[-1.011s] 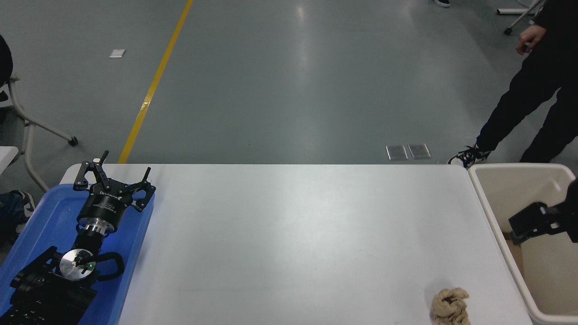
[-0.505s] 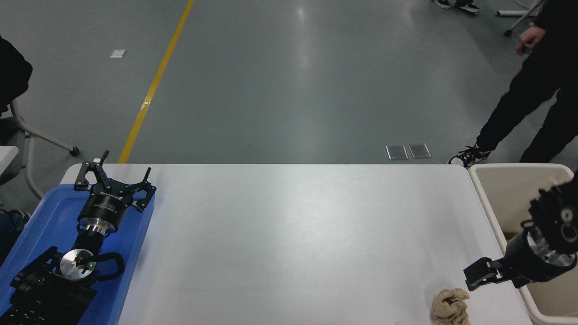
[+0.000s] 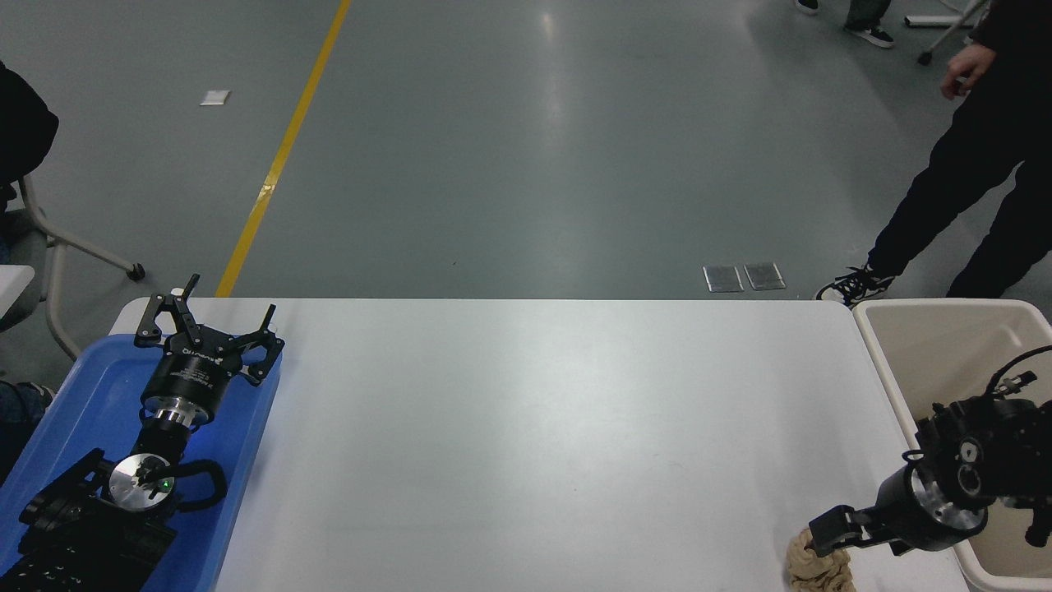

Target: Pick up paper ball place in dustbin

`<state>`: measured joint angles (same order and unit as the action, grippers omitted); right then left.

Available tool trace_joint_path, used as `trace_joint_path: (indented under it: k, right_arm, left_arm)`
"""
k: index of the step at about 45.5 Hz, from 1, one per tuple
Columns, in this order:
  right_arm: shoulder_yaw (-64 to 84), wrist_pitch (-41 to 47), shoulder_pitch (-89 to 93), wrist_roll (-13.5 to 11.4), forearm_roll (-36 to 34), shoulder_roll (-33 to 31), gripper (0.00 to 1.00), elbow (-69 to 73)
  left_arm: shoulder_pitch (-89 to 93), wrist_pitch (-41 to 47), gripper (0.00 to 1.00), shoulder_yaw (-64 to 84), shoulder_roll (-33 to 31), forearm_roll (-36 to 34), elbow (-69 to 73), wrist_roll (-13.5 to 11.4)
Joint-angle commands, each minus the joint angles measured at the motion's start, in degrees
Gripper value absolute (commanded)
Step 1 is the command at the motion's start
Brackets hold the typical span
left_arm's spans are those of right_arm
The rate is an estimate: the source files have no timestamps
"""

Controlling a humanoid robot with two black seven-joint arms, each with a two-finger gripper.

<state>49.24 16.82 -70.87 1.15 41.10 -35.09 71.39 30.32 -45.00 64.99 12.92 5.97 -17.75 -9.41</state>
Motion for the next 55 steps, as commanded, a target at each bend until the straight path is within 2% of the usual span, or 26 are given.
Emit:
trace_joint_path:
  k: [1,17,21,22,24,25,26,29,30,31,45,55]
  right_arm:
    - [-2.9,-0.7,3.9,0.0,-0.1,0.4,1.00,-2.7]
    - [-4.9,-1.9,6.8,0.0,-0.8,1.3,1.00,-3.8]
    - [-4.9,-2.1,6.8,0.1,-0.8,1.3,0.93,-3.8]
    - [-4.9,-2.2,6.8,0.2,-0.8,1.2,0.86,-3.8]
    - [-4.9,-3.0,6.8,0.3,-0.8,1.1,0.59,-3.8]
    - [-4.9,-3.3,6.8,0.3,-0.8,1.1,0.49,-3.8]
    - [-4.9,-3.5,6.8,0.3,-0.8,1.1,0.41,-3.8]
    - [-4.9,-3.9,6.8,0.2,-0.8,1.0,0.27,-3.7]
    - [-4.9,-3.9,6.8,0.3,-0.8,0.9,0.16,-3.7]
    - [-4.9,-3.9,6.8,0.3,-0.8,0.8,0.01,-3.6]
    - [-2.1,-3.2,1.1,0.3,-0.9,-4.4,0.00,2.2]
    - [7.4,-2.6,-14.5,0.3,-2.0,-9.6,0.00,9.7]
  left_arm:
    - [0.0,0.0,0.99,0.0,0.0,0.0,0.0,0.0]
    - [0.1,0.0,0.99,0.0,0.0,0.0,0.0,0.0]
    - [0.0,0.0,0.99,0.0,0.0,0.0,0.0,0.0]
    - [0.0,0.0,0.99,0.0,0.0,0.0,0.0,0.0]
    - [0.0,0.0,0.99,0.0,0.0,0.0,0.0,0.0]
    - [0.0,0.0,0.99,0.0,0.0,0.0,0.0,0.0]
    - [0.0,0.0,0.99,0.0,0.0,0.0,0.0,0.0]
    - [0.0,0.0,0.99,0.0,0.0,0.0,0.0,0.0]
    - [0.0,0.0,0.99,0.0,0.0,0.0,0.0,0.0]
    - [0.0,0.0,0.99,0.0,0.0,0.0,0.0,0.0]
    - [0.1,0.0,0.99,-0.1,0.0,0.0,0.0,0.1]
    - [0.1,0.0,0.99,-0.1,0.0,0.0,0.0,0.2]
